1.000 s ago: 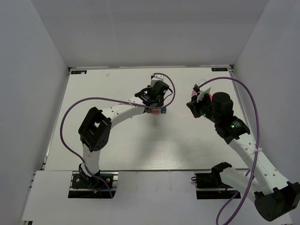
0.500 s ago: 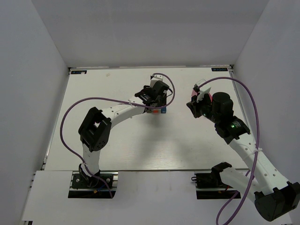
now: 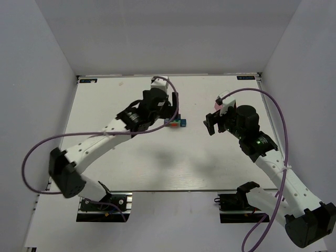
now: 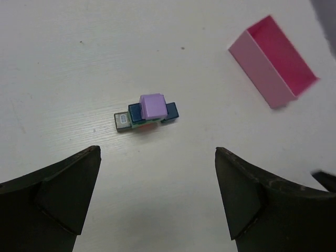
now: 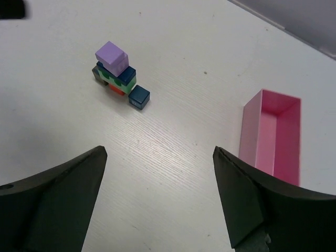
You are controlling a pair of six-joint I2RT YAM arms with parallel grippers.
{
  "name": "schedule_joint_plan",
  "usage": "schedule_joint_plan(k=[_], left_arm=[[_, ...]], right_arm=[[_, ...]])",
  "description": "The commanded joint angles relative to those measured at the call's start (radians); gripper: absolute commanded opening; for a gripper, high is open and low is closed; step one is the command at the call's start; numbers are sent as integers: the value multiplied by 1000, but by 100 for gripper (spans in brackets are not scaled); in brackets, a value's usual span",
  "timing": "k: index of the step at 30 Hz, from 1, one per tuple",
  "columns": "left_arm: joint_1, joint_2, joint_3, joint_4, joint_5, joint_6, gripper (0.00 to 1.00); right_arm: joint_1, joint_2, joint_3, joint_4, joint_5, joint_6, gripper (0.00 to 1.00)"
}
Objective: Build the wood block tower
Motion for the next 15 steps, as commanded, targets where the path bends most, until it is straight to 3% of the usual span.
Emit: schedule_joint_plan(k=[1,5,9,15], left_arm=[[-8,-161,-96,-13,113,69,100],[-8,-443,-305,5,171,176,100],[-8,-630,-423,-19,171,230,100],[-8,-803,-601,37,191,283,100]], right_arm=[[-6,-12,-21,70,36,-30,90],[-6,-30,-24,61,56,-4,90],[-2,-84,-79,62,124,-1,90],[-10,-202,-189,108,156,-62,90]])
